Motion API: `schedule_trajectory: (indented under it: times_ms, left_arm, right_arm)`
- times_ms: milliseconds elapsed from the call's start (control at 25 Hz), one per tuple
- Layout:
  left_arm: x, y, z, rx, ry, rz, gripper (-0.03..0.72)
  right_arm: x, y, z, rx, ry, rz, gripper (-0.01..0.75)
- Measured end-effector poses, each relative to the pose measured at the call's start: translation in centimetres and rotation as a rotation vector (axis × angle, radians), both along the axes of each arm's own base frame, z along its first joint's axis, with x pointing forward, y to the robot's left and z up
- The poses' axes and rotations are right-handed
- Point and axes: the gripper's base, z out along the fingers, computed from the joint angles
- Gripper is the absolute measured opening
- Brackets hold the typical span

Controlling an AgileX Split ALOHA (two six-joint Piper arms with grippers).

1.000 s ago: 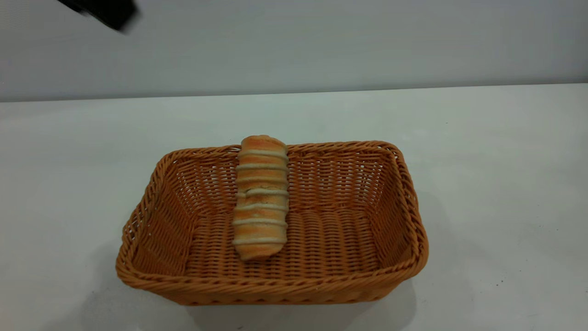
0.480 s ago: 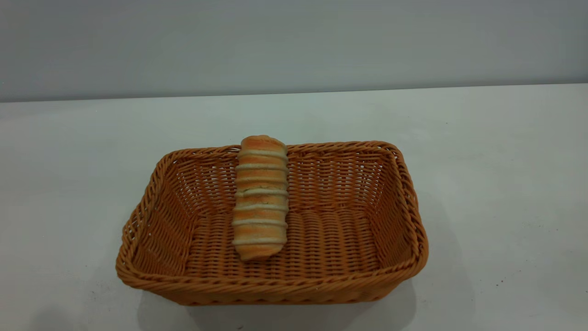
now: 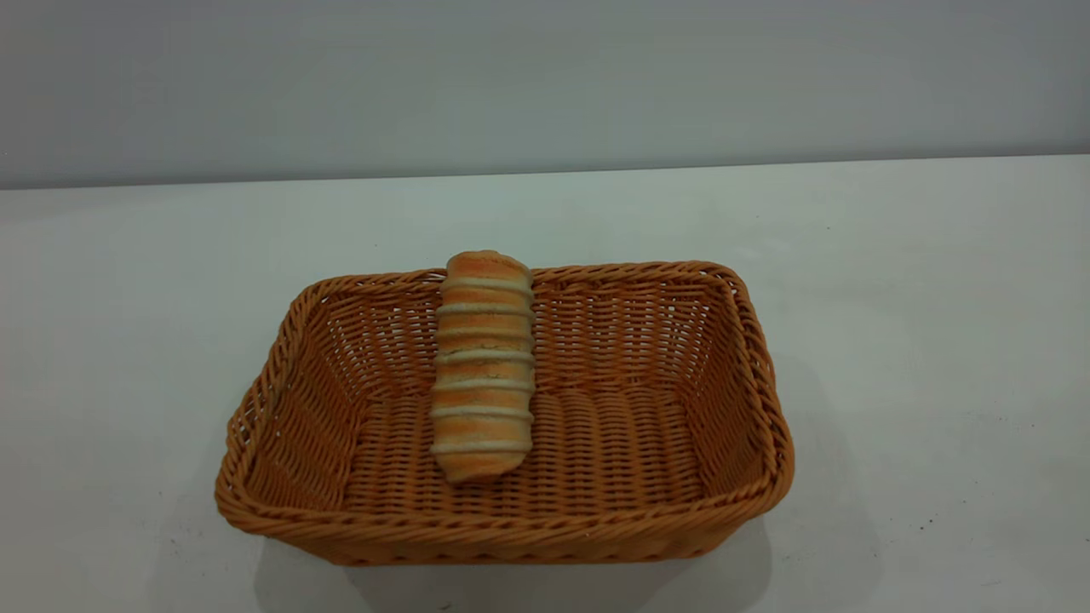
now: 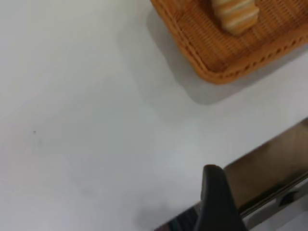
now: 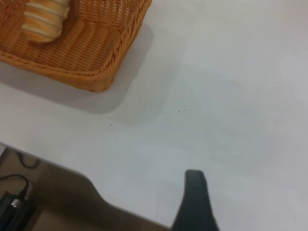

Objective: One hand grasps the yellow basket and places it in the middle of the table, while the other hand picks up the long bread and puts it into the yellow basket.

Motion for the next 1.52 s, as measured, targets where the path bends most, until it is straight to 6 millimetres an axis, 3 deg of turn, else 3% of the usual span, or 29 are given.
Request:
schedule_trajectory:
  times_ms: [200,400,760,1520]
  left_arm:
    - [-3.1,1.5,-1.9,-0.04,-0.072,0.005,0.529]
    - [-4.5,2.2,-3.5,-0.087,-0.104,0.029,0.529]
    - [-4.7,2.3,-5.5,-0.086,-0.075,0.04,0.529]
    - [-4.9,2.5,-5.5,-0.083,-0.099,0.052,0.529]
  right_arm:
    - [0.0,0.0,0.0,0.004,0.002,0.0,0.589]
    - [0.0,0.0,0.0,0.006,0.002,0.0,0.589]
    - [0.0,0.0,-0.1,0.005,0.006,0.0,0.589]
    - [0.0,0.0,-0.1,0.006,0.006,-0.059,0.589]
